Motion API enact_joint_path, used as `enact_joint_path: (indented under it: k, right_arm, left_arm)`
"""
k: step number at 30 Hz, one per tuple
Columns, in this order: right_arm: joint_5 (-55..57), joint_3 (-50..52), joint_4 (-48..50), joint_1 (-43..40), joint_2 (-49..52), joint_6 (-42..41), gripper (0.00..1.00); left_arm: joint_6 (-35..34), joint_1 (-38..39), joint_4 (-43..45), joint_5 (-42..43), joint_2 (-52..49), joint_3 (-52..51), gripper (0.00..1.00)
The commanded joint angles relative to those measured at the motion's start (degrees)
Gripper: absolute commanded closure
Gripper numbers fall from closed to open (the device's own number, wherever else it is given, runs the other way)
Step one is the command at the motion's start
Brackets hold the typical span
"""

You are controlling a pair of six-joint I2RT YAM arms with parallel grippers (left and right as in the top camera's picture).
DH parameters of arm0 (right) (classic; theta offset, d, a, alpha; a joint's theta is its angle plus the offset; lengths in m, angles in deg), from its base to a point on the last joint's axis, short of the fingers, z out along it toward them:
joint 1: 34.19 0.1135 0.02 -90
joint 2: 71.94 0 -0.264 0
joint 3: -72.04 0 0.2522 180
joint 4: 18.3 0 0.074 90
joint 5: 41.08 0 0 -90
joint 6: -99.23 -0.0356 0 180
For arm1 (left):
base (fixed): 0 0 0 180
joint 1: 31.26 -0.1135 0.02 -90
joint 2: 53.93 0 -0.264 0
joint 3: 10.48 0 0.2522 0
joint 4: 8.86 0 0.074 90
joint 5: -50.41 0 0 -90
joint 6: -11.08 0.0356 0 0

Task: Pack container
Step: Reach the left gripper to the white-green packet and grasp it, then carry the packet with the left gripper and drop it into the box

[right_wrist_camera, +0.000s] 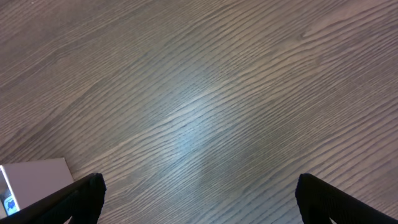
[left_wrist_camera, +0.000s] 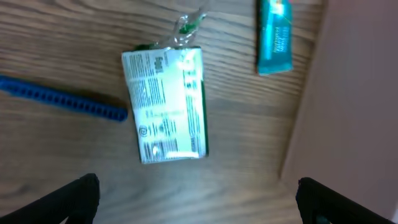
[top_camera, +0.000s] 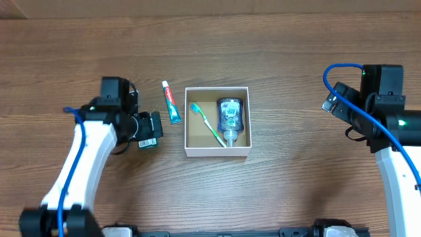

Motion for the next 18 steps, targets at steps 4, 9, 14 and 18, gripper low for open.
enact_joint_path:
  k: [4, 9, 14, 18]
  right_arm:
    - [0.42, -1.16, 0.15, -0.15, -0.07, -0.13, 0.00]
    - [0.42, -1.16, 0.15, -0.15, -0.07, -0.13, 0.00]
    - [0.42, -1.16, 0.15, -0.17, -0.07, -0.13, 0.00]
    - [0.42, -1.16, 0.15, -0.15, -0.07, -0.13, 0.00]
  left_arm:
    - [-1.20, -0.52, 6.75, -1.51, -8.94, 1.11, 0.00]
    - [-1.18, -0.52, 10.01, -2.99, -14.47, 1.11, 0.00]
    - [-1.18, -0.63, 13.03, -3.48, -19.28, 1.11, 0.00]
    - [-1.20, -0.63, 14.64, -3.65, -21.14, 1.11, 0.00]
